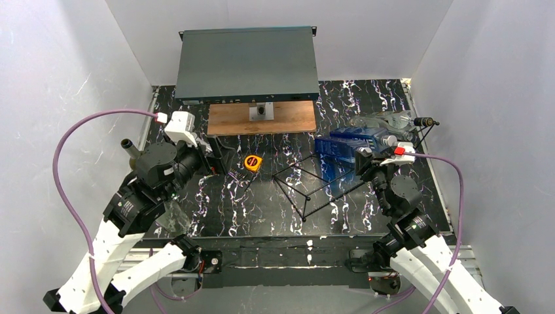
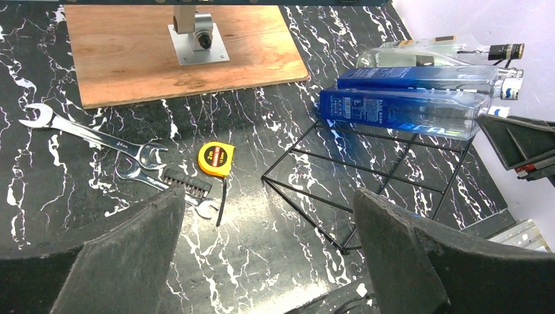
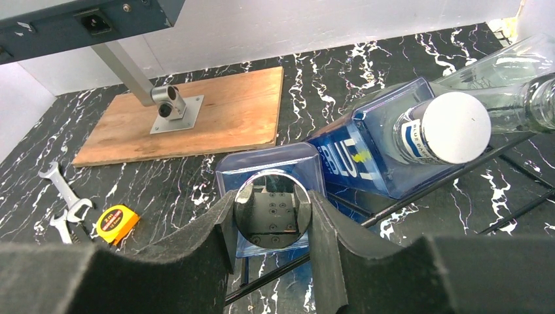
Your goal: Put the wine bottle on the wine rack
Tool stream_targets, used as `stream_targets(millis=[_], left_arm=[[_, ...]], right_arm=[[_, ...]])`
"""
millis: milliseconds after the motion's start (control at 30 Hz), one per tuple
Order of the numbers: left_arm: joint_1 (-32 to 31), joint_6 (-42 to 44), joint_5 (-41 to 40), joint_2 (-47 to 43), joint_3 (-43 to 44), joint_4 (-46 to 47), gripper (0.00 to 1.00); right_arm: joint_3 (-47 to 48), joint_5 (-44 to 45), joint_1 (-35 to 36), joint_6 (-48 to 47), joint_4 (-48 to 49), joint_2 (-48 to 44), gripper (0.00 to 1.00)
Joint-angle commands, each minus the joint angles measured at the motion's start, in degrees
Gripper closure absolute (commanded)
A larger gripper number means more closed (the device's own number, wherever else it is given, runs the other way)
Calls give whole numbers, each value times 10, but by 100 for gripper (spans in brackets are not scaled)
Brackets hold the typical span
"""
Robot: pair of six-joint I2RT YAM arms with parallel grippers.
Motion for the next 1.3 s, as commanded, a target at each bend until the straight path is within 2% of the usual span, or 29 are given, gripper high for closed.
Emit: stream_targets(millis=[0, 133, 233, 400, 433, 567, 633, 733, 867, 1000, 1100, 1167, 1267], left_arm=[[-1, -6, 1, -12, -1, -1, 1], [-2, -5, 11, 0, 14, -12, 1], [-2, -4, 14, 1, 14, -16, 1], [-1, 3, 12, 2, 17, -17, 1], [-2, 4, 13, 4, 19, -17, 1], [-2, 1, 22, 10, 27, -17, 1], [-1, -1, 21, 9, 23, -17, 1], [-1, -5, 22, 7, 15, -16, 1], [-1, -4, 26, 7, 19, -15, 1], [-2, -5, 29, 5, 22, -15, 1], [-2, -6, 24, -2, 11, -11, 1], [-1, -6, 25, -4, 7, -11, 1], [-2, -7, 29, -1, 9, -10, 1]], right_arm=[[-8, 22, 0, 6, -61, 2, 99], [-9, 29, 0, 19, -66, 13, 94], [-9, 40, 0, 22, -73, 16, 80], [-11, 62, 0, 22, -73, 13, 62], [-11, 63, 0, 21, -72, 15, 61], [-2, 58, 0, 12, -71, 22, 62], [1, 64, 1, 1, -73, 23, 66], [9, 76, 0, -11, -80, 16, 68], [12, 71, 0, -33, -69, -6, 84], [19, 38, 0, -51, -67, -4, 90], [30, 32, 0, -52, -75, 1, 87], [42, 37, 0, -54, -80, 1, 74], [48, 45, 0, -55, -85, 9, 68]])
